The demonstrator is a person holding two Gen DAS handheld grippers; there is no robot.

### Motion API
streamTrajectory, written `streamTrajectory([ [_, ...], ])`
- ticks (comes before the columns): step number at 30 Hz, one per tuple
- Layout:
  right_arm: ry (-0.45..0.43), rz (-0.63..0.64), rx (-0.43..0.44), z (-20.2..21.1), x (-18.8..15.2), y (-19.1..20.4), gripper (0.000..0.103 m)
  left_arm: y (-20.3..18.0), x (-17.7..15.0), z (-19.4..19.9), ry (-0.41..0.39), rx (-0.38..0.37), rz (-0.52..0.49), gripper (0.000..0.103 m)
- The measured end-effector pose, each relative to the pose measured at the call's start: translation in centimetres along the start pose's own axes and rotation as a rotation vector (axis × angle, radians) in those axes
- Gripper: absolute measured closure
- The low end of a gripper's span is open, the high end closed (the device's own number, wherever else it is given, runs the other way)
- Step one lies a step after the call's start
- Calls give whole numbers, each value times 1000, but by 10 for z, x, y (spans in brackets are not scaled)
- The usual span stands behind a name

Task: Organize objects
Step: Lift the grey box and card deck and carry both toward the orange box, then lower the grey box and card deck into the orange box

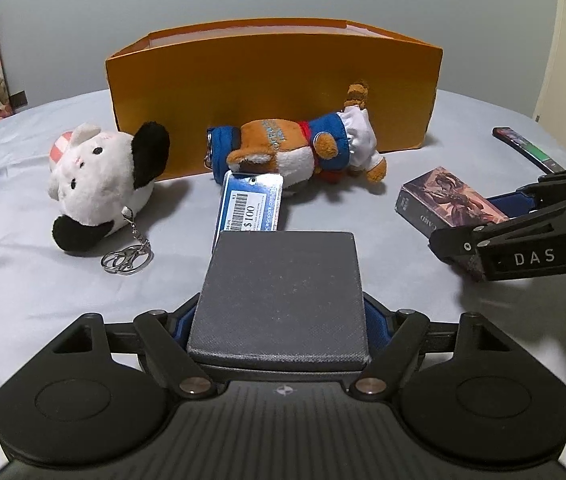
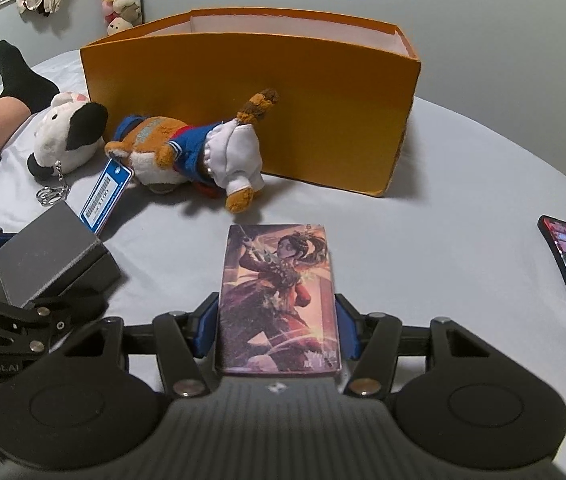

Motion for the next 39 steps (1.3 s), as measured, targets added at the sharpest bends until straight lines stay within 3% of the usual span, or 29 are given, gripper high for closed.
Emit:
streamTrajectory([
  [6, 6, -17, -4, 13, 2, -2, 43, -3, 12, 13, -12, -4, -23, 13],
  [12, -17, -16, -12, 29, 18, -7, 43, -4, 44, 27, -53, -20, -24, 14],
  [28, -153, 18, -4, 46, 121, -23, 43, 19, 153, 13, -162, -25, -97, 13],
  [39, -178, 58, 22, 38, 166, -19, 43, 18, 192, -8, -186, -42, -170, 13],
])
Point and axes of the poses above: each gripper's, at about its wrist camera, not at the fingertips, and z roughly against the way its jaws point, y to its left, x to its top, the point moved 8 cm from there along -z, roughly the way its jaws point, and after that the axes turned 12 degrees about -y, right-handed, at the moved point
